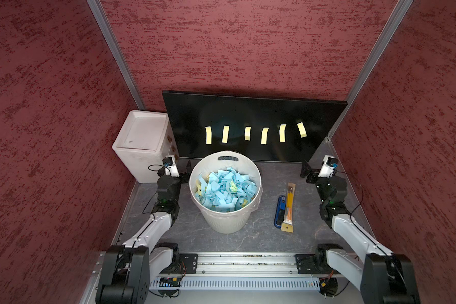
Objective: Remove the sticky note from the monitor
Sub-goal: Tear off the sticky note from the monitor.
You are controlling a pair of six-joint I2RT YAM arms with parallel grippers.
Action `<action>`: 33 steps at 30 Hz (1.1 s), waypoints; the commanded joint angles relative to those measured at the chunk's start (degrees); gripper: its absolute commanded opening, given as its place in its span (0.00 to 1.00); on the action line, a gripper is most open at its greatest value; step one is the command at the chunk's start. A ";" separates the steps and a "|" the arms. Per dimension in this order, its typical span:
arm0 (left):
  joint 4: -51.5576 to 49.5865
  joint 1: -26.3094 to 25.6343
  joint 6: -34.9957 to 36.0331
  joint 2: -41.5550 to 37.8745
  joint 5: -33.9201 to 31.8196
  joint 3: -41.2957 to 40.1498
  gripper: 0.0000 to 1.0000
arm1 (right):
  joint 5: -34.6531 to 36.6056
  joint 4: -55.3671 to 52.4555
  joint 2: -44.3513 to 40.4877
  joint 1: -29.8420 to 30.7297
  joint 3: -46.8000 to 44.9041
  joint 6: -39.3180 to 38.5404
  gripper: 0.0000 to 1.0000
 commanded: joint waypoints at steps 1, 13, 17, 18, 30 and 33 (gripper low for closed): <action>-13.48 -0.05 -8.70 -6.52 -6.50 1.51 1.00 | 2.83 -19.49 -3.28 -0.08 3.94 14.36 0.98; -35.64 7.17 -33.13 -24.21 17.16 10.63 1.00 | -14.59 -33.88 -14.81 -0.22 9.28 20.59 0.98; -41.57 7.49 -34.31 -23.98 21.65 15.25 1.00 | -17.66 -36.24 -19.44 -0.28 11.89 22.24 0.98; -42.13 7.49 -34.54 -24.05 22.37 15.63 1.00 | -18.36 -36.83 -20.23 -0.22 12.65 22.47 0.98; -43.05 7.62 -36.69 -25.20 27.60 17.47 1.00 | -23.66 -38.82 -19.87 -0.26 24.72 27.77 0.98; -43.20 7.76 -36.99 -25.22 27.85 17.63 1.00 | -27.90 -36.24 -15.24 -0.22 28.52 30.91 0.97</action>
